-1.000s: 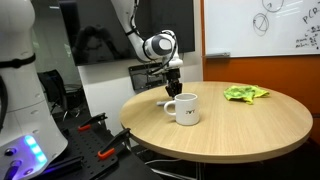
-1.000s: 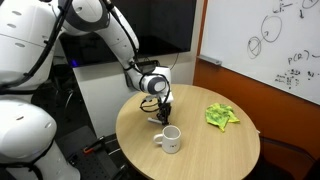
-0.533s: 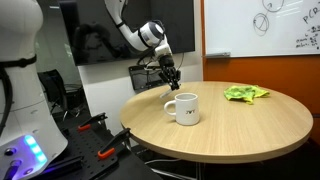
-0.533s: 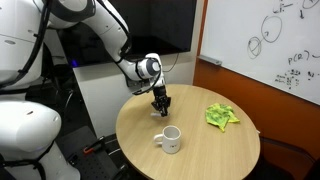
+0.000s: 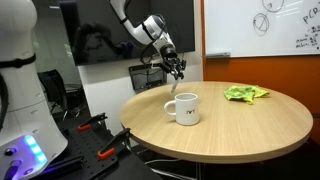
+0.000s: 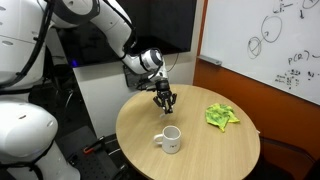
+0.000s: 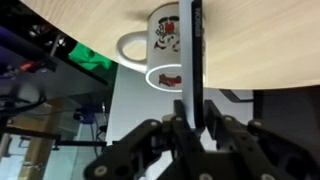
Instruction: Put the marker in the mug cup
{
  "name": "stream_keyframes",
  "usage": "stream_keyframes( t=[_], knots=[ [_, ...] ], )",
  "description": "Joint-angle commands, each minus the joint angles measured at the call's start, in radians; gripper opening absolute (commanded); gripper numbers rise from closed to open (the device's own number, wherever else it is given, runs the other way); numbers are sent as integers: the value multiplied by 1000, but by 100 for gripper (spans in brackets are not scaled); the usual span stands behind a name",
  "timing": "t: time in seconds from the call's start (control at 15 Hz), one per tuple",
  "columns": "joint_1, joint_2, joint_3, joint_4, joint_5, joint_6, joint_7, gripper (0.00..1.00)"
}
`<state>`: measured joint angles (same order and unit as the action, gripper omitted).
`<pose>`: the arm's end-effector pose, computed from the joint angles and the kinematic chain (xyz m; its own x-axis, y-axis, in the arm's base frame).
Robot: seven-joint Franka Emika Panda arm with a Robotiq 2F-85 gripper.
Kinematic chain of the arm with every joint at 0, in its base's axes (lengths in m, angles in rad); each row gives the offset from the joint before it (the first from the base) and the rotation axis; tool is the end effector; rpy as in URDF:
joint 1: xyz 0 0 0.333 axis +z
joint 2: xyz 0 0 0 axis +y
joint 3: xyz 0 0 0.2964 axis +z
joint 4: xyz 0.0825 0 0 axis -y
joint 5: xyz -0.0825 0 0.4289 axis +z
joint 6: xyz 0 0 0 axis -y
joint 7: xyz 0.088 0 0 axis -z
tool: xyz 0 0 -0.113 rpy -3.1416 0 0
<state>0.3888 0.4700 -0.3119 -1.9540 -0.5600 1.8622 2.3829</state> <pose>0.5830 -0.0032 0.1759 -0.2607 -0.6298 0.7317 -0.9039 0.4254 0.0441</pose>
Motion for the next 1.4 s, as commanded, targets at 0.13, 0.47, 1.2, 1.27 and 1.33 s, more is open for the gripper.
stream_keyframes(
  t=[0.13, 0.47, 1.2, 1.27, 1.33],
  knots=[
    [-81, 12, 97, 86, -49, -280, 228, 7],
    [71, 54, -136, 165, 15, -380, 217, 7],
    [65, 177, -160, 179, 62, -499, 194, 7],
    [60, 191, -157, 184, 62, -493, 184, 7],
    [-58, 179, -27, 202, 10, -521, 217, 7]
  ],
)
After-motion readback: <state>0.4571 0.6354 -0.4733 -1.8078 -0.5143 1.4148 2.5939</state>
